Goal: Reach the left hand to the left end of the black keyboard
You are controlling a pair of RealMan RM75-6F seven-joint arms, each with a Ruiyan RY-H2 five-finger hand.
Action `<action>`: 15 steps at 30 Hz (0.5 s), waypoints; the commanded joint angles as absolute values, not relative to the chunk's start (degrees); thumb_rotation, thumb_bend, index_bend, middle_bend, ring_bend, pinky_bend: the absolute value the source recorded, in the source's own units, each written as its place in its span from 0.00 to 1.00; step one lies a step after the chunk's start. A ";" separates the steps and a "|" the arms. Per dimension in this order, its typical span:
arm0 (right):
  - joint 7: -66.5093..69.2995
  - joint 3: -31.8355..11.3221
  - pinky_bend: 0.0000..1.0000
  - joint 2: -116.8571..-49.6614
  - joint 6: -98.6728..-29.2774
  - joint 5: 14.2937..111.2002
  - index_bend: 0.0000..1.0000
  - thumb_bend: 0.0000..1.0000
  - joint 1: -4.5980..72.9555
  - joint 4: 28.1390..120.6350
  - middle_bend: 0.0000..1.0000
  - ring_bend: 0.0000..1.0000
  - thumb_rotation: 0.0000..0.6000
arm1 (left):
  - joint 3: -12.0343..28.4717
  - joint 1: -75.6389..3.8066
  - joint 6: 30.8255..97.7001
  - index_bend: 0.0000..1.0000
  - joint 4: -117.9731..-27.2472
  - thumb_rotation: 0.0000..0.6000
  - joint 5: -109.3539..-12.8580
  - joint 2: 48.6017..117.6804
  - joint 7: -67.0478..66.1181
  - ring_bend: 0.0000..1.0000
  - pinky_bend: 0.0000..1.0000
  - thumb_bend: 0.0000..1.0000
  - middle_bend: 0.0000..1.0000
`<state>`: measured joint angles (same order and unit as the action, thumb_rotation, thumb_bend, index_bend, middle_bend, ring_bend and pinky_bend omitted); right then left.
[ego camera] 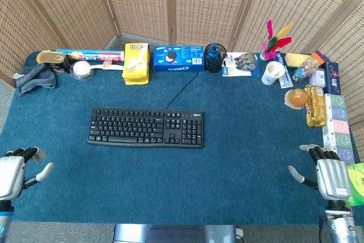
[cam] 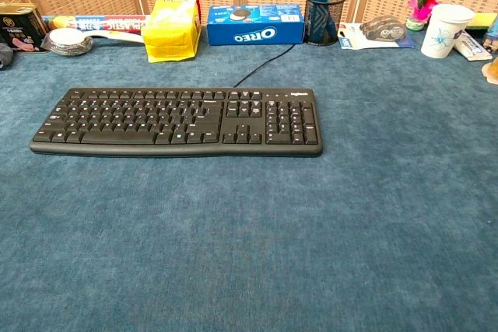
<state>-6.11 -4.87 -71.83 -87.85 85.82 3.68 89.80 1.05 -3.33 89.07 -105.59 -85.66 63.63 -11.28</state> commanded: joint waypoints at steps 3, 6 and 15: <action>-5.61 -4.93 0.34 -71.80 -87.79 85.69 0.31 0.27 3.65 89.94 0.34 0.35 0.00 | 1.00 -3.31 88.51 0.49 -105.57 0.00 -85.23 63.69 -11.43 0.49 0.49 0.13 0.56; -5.40 -4.86 0.34 -71.70 -87.86 85.73 0.31 0.27 3.55 89.86 0.34 0.35 0.00 | 0.87 -3.48 87.75 0.49 -105.79 0.00 -85.08 63.49 -11.73 0.49 0.49 0.13 0.56; -4.95 -4.71 0.34 -71.23 -88.73 85.85 0.31 0.27 2.87 89.91 0.34 0.35 0.00 | 4.29 -6.41 86.23 0.49 -105.22 0.00 -84.71 62.87 -13.25 0.49 0.49 0.13 0.56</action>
<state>-4.95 -4.73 -71.23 -88.75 85.84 2.86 89.91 3.44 -5.45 87.07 -105.64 -84.94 63.01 -12.58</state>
